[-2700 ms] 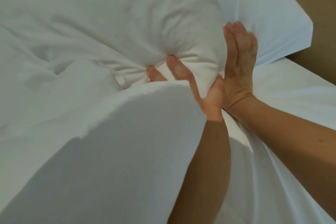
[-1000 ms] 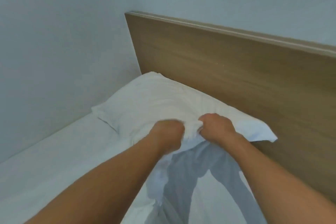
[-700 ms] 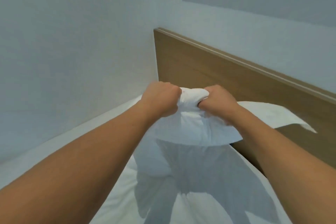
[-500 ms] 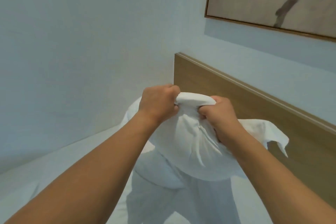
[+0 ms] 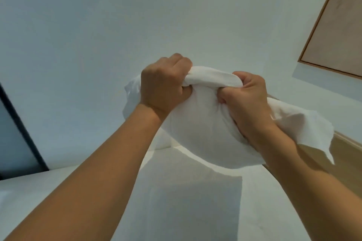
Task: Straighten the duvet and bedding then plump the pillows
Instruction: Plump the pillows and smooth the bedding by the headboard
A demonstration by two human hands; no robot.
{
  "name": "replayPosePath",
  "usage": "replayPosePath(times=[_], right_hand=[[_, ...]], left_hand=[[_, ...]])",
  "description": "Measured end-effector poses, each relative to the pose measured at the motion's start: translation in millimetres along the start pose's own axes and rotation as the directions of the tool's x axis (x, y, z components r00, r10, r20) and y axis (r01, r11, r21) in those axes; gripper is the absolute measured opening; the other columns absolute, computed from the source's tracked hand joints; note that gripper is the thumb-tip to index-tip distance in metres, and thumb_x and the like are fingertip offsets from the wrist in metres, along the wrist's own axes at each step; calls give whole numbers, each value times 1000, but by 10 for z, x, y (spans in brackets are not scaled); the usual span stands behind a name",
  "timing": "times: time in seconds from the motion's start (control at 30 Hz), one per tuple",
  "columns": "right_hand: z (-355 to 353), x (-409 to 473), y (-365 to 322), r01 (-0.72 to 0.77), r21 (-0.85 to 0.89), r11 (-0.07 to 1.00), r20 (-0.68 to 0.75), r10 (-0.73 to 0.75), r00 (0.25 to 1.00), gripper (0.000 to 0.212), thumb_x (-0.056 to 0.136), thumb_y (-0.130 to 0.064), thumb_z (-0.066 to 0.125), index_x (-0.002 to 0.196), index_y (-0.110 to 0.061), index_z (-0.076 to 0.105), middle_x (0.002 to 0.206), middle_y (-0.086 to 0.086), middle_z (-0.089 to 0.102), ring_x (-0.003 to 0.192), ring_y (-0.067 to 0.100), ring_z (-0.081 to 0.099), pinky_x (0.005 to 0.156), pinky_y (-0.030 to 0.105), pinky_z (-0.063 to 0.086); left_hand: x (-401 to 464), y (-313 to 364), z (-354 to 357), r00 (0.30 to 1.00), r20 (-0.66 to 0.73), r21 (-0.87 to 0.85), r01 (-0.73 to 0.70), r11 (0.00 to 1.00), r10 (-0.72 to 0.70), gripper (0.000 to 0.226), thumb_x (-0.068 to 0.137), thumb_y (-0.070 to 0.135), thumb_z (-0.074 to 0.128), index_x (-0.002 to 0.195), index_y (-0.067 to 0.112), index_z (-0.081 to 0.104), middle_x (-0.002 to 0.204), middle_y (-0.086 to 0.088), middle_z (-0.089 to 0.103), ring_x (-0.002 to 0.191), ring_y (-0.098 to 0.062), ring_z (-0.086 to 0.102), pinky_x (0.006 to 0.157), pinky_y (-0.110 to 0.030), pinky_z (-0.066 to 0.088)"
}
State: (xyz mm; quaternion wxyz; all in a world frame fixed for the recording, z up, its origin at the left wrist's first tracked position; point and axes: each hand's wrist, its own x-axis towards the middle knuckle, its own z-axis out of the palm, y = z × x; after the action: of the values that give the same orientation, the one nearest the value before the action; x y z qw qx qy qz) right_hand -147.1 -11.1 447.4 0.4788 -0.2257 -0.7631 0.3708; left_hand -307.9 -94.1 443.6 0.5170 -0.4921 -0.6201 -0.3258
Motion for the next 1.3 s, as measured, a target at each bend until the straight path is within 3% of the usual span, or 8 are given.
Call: replayPosePath(times=[0.23, 0.33, 0.4, 0.5, 0.57, 0.7, 0.93, 1.3], right_hand=[[1692, -1239, -255, 129, -122, 984, 240, -96, 966, 14, 62, -32, 52, 54, -23, 44, 47, -9, 42, 58, 15, 49, 53, 30, 35], [2364, -2289, 161, 163, -230, 959, 544, -12, 839, 18, 74, -38, 53, 69, -21, 47, 63, -6, 56, 72, 22, 57, 59, 32, 38], [2690, -3060, 686, 230, -359, 905, 767, 146, 625, 15, 82, -35, 55, 91, -23, 54, 92, 2, 64, 92, 27, 60, 74, 34, 42], [2732, -4078, 1487, 326, -545, 773, 838, 492, 235, 46, 89, -34, 51, 133, -23, 44, 132, 6, 47, 122, 31, 46, 101, 40, 36], [2542, -4507, 1800, 291, -617, 731, 786, 593, 175, 57, 90, -36, 52, 143, -31, 33, 143, 4, 38, 131, 31, 39, 108, 45, 34], [2173, -5005, 1932, 193, -615, 764, 782, 559, 277, 68, 92, -35, 53, 151, -35, 20, 154, 1, 31, 134, 31, 41, 109, 44, 36], [1338, -5507, 1705, 133, -566, 814, 775, 471, 421, 69, 89, -33, 54, 150, -38, 22, 157, -3, 26, 135, 29, 40, 109, 46, 37], [-273, -5850, 1765, 121, -704, 700, 610, 509, 608, 69, 94, -35, 47, 155, -30, 15, 160, 2, 21, 142, 26, 30, 115, 42, 27]], left_hand=[[-1575, -1303, -1244, 996, 43, 186, 64, 980, -73, 17, 68, 8, 58, 83, 7, 67, 81, -11, 67, 66, -30, 57, 56, -32, 39], [-2977, -1520, -1734, 965, 155, 242, 169, 955, -210, 22, 71, 3, 56, 88, 2, 68, 89, -16, 68, 80, -36, 62, 75, -41, 47], [-4176, -1413, -2011, 848, 357, 333, 277, 901, -393, 31, 71, 6, 47, 93, 2, 69, 93, -16, 67, 85, -38, 61, 83, -46, 46], [-5660, -986, -2370, 453, 686, 478, 309, 822, -569, 49, 60, 19, 49, 104, 6, 67, 112, -13, 65, 105, -36, 61, 98, -49, 40], [-6058, -744, -2462, 312, 761, 512, 248, 822, -568, 55, 55, 13, 67, 110, 9, 64, 126, -12, 59, 121, -34, 54, 108, -52, 33], [-5979, -419, -2490, 359, 750, 548, 133, 826, -555, 63, 68, 20, 74, 128, 11, 55, 139, -12, 50, 135, -31, 40, 117, -54, 14], [-5659, 370, -2686, 104, 688, 678, 262, 687, -719, 69, 92, 31, 38, 154, 15, 11, 163, -5, -1, 149, -32, -3, 119, -54, 0], [-5081, 2209, -2869, 324, 780, 366, 456, 811, -535, 62, 95, 36, 34, 151, 16, 18, 162, -5, 0, 148, -31, 3, 118, -56, 5]])
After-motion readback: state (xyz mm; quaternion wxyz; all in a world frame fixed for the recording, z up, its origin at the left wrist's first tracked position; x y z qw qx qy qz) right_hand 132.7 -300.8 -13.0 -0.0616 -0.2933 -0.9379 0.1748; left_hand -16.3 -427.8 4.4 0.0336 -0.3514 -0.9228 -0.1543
